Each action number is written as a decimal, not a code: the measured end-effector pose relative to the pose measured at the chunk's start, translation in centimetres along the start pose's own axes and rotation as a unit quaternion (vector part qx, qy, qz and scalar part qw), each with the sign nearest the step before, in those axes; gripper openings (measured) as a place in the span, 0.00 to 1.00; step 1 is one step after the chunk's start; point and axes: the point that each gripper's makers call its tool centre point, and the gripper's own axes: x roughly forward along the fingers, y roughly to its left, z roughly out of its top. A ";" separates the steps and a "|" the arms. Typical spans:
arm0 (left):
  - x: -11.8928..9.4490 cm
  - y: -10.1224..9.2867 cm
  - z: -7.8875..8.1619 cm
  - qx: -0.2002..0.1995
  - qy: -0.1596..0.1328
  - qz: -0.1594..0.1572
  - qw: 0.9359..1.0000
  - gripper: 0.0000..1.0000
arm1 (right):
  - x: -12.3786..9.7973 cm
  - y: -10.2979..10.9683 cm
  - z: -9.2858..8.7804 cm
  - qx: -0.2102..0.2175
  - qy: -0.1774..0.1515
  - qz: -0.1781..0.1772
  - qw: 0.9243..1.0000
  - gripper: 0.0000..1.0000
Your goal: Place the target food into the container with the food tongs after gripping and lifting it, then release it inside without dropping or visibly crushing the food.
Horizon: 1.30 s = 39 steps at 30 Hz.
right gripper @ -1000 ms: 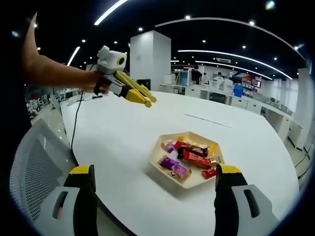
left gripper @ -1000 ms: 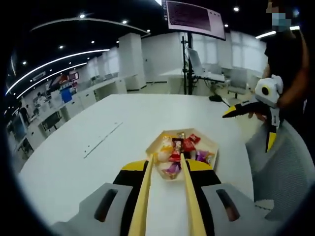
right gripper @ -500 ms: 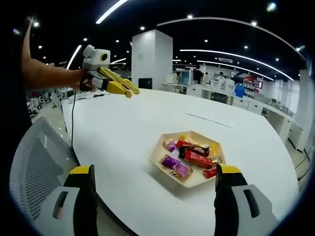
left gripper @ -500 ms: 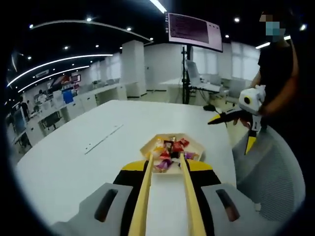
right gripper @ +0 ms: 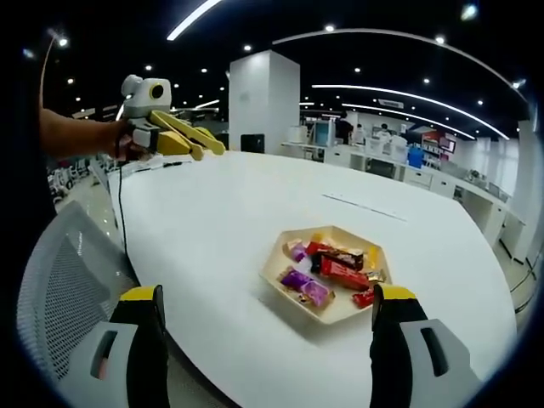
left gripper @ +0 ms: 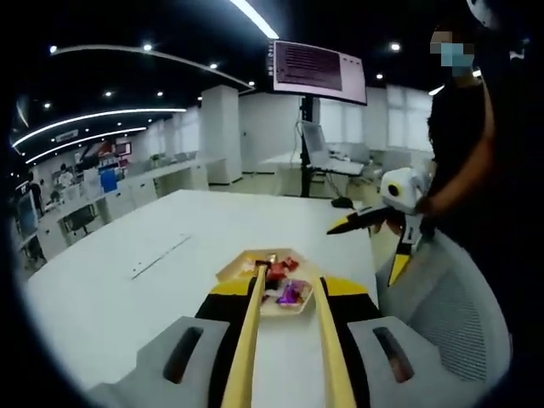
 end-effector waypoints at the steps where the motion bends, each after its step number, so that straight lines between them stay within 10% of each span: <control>1: 0.1 -0.1 0.1 0.003 -0.002 -0.004 1.000 0.26 | 0.0 0.0 0.0 -0.002 0.000 0.001 1.000 1.00; 7: 0.1 -1.0 0.4 0.014 -0.007 -0.033 0.999 0.26 | -0.3 0.5 2.1 -0.037 -0.024 0.022 0.999 1.00; 12: 0.1 -1.6 0.6 0.017 -0.007 -0.054 0.998 0.25 | -0.4 2.4 8.6 -0.017 -0.087 0.109 0.990 0.99; 22: -0.5 -3.4 3.3 0.007 -0.057 -0.098 0.993 0.25 | -0.8 4.3 16.2 -0.041 -0.123 0.209 0.969 0.86; 39: -0.7 -5.7 4.9 -0.003 -0.078 -0.150 0.986 0.23 | 0.7 8.0 15.6 -0.087 -0.078 0.304 0.945 0.40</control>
